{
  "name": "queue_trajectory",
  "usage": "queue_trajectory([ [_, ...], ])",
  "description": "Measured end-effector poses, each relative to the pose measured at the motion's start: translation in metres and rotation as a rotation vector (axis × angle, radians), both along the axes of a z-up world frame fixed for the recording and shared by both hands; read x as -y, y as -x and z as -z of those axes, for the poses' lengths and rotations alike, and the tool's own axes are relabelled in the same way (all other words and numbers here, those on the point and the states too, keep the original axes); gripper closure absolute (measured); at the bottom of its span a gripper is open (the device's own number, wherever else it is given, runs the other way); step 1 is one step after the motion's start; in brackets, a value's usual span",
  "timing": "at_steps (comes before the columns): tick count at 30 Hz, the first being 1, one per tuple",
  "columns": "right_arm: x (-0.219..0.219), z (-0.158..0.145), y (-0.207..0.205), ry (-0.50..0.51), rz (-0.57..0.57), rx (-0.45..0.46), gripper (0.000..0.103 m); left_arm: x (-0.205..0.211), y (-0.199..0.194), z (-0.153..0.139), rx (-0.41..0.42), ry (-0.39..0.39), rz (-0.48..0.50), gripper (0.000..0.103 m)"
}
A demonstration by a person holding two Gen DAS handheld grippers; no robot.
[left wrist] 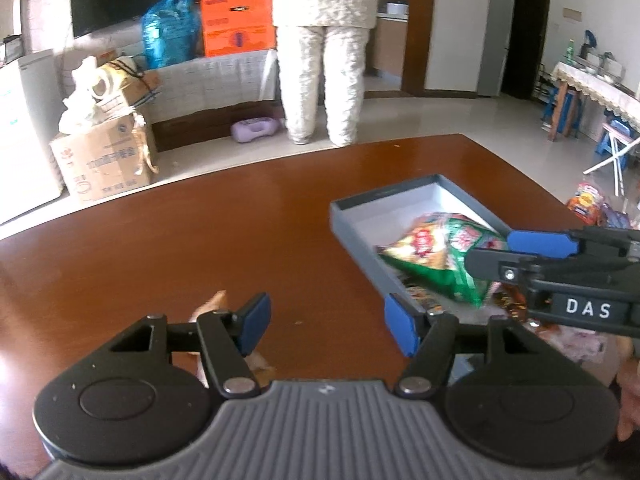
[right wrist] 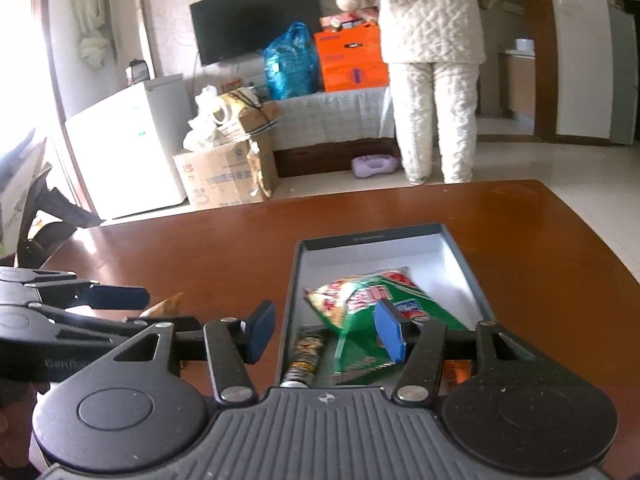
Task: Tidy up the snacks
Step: 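Open left tool over box dropping chocolate tube while right tool releases brown candy, then withdraw both open tools from the box toward the nut packet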
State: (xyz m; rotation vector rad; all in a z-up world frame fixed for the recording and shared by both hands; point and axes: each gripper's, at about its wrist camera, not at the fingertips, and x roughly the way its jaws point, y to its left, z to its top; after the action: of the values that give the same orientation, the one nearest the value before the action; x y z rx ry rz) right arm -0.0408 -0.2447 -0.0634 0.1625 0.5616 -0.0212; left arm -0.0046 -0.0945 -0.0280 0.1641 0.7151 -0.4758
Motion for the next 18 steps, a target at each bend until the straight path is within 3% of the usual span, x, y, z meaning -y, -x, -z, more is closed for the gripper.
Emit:
queue_trajectory([
  [13,-0.044,0.003,-0.019,0.034,-0.085,-0.027,0.046,-0.067,-0.003,0.001,0.024,-0.048,-0.105,0.040],
  [18,-0.057,0.007,-0.025,0.042,-0.114,-0.043,0.045,-0.087,-0.007,0.011,-0.007,-0.067,-0.139,0.040],
])
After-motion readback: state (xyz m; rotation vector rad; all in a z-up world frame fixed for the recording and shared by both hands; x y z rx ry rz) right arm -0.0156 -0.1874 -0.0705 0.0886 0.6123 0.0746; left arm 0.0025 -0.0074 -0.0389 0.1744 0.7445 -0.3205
